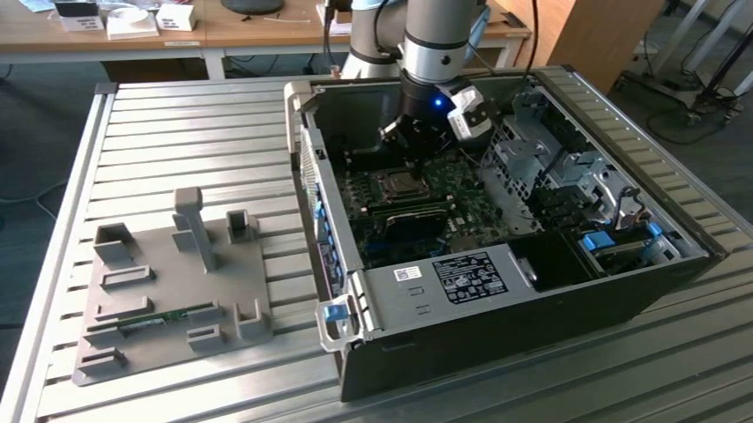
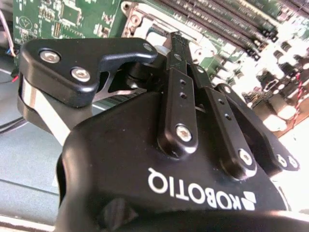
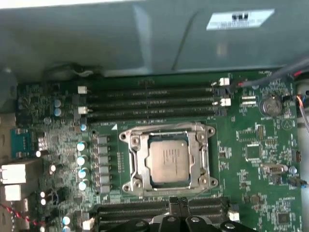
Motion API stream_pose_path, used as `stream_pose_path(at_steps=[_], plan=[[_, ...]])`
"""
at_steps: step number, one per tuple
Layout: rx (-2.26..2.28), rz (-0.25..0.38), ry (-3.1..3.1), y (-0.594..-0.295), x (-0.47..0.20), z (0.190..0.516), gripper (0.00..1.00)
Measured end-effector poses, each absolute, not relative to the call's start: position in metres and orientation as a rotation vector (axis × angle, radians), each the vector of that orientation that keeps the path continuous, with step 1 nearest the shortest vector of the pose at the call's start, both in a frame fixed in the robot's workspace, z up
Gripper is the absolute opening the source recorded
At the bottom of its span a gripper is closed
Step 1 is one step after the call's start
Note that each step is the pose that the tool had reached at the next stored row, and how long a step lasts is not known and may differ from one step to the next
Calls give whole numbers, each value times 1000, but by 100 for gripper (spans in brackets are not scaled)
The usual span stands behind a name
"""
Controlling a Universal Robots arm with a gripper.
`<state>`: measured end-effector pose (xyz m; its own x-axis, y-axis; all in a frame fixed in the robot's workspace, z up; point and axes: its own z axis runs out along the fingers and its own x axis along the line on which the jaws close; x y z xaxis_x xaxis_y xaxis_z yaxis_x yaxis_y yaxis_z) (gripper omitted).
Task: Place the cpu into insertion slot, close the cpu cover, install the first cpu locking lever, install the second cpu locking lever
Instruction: 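Install the second cpu locking lever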
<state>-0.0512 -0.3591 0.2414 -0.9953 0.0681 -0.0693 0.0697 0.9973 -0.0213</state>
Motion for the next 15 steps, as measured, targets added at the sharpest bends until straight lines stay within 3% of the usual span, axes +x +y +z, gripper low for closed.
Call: stream_pose_path(at_steps=[15], plan=[[106, -36, 3071, -362, -57, 240, 11]])
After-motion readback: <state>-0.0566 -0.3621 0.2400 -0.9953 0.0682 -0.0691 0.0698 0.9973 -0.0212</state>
